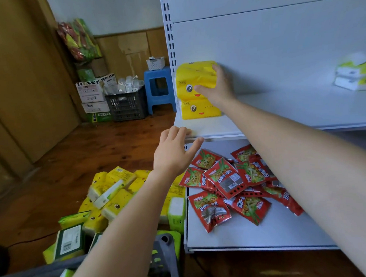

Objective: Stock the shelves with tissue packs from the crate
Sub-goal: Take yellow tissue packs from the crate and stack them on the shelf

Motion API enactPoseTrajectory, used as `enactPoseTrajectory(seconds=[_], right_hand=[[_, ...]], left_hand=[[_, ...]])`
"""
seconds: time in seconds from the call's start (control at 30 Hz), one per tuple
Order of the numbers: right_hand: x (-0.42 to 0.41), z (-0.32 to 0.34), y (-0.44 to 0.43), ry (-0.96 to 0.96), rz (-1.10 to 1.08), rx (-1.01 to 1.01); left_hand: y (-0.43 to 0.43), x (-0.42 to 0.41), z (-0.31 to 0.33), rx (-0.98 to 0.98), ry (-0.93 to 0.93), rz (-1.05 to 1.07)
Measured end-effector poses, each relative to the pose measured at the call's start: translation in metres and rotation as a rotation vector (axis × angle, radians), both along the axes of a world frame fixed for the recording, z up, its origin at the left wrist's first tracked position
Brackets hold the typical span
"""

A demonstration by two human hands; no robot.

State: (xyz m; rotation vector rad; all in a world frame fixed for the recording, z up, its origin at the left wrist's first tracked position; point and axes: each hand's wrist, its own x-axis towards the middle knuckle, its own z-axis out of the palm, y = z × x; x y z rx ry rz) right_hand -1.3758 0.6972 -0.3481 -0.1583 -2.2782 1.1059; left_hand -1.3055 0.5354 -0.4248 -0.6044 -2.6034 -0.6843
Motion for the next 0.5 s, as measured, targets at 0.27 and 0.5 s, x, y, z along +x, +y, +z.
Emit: enactPoseTrajectory(seconds=[0.27, 0.5], right_hand=[[0.019, 0.005, -0.008, 0.136, -0.203, 0.271], [0.062, -0.041, -0.089, 0.481, 0.055, 0.333]], left_hand=[[-0.001, -0.002, 0.003, -0.048, -0.05, -0.027], [-0.07, 0.018, -0.008, 0.017, -0.015, -0.087]])
